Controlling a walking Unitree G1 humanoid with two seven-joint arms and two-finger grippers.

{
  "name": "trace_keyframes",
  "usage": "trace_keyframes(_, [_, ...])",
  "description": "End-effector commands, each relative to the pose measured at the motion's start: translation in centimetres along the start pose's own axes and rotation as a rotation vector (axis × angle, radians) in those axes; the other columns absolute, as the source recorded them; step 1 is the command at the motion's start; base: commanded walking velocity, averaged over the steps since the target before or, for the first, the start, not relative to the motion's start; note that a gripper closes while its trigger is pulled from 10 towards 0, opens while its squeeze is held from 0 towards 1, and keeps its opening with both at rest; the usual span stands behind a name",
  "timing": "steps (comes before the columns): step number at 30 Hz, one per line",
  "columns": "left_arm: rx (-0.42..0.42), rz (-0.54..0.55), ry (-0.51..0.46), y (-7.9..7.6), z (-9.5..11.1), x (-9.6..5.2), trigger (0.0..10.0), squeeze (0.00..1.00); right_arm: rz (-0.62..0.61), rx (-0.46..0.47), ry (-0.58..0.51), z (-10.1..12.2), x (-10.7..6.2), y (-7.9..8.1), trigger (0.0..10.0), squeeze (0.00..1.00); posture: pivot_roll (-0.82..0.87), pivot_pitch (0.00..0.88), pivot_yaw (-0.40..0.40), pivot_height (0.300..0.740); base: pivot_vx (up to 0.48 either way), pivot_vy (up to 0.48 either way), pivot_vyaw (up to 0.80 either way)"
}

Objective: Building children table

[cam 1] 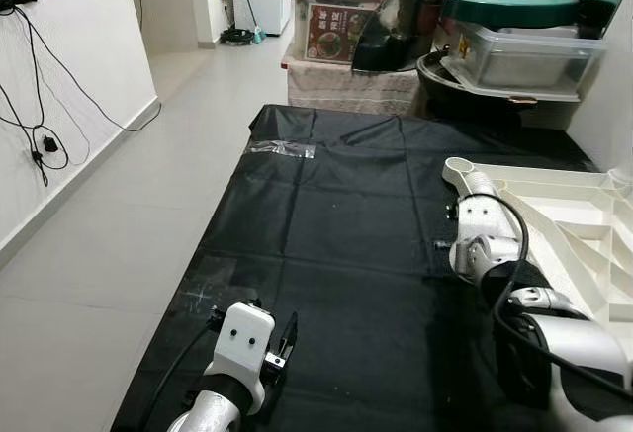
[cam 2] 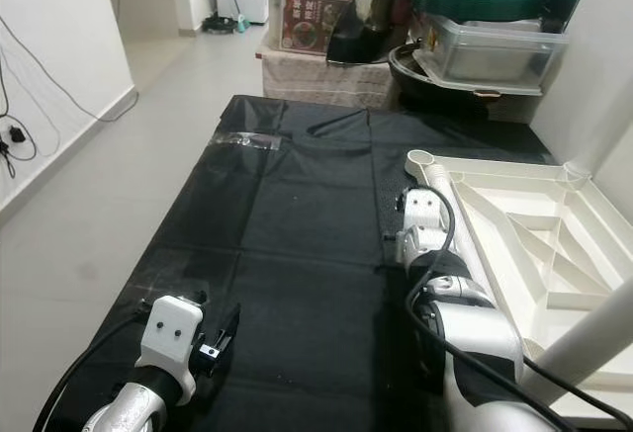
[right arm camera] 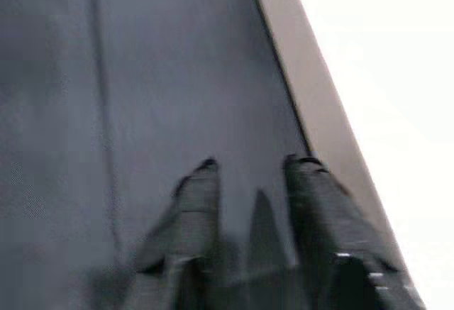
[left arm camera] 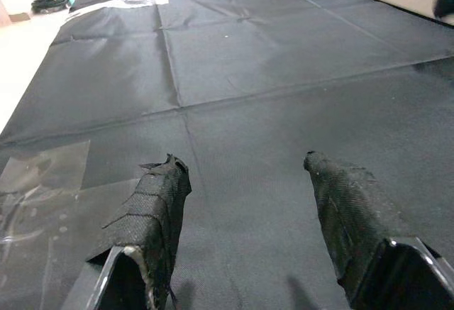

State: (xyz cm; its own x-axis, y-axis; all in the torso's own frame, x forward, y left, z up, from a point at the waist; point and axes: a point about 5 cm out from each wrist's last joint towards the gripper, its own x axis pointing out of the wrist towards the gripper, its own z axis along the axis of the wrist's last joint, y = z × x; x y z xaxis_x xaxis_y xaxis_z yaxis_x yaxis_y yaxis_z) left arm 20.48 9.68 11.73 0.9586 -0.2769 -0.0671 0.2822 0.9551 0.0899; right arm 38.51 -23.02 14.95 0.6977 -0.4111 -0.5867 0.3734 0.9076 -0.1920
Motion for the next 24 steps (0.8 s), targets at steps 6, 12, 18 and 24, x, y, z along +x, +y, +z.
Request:
trace_keyframes(6, [-0.002, -0.004, 0.005, -0.1, -0.1, -0.2, 10.0, 0.0, -0.105, -0.096, -0.049, 2.5, -0.7, -1.5, 10.0, 0.0, 0.09, 0.004, -0.085, 0.74, 0.0, 0.0, 0.0])
trace_keyframes(12, [-0.003, -0.006, 0.007, -0.2, -0.1, -0.2, 10.0, 0.0, -0.128, -0.111, 0.078, 0.1, 0.0, -2.3, 10.0, 0.0, 0.08, 0.007, -0.089, 0.74, 0.0, 0.0, 0.0])
trace_keyframes(18, [-0.008, 0.002, 0.007, -0.2, 0.0, -0.1, 10.0, 0.0, -0.121, -0.057, 0.207, -2.4, 0.6, -3.2, 10.0, 0.0, 0.07, 0.018, -0.098, 0.74, 0.0, 0.0, 0.0])
trace_keyframes(24, [-0.008, 0.007, 0.004, -0.2, 0.0, -0.1, 10.0, 0.0, -0.099, 0.001, 0.308, -4.5, 0.9, -3.6, 10.0, 0.0, 0.07, 0.022, -0.097, 0.74, 0.0, 0.0, 0.0])
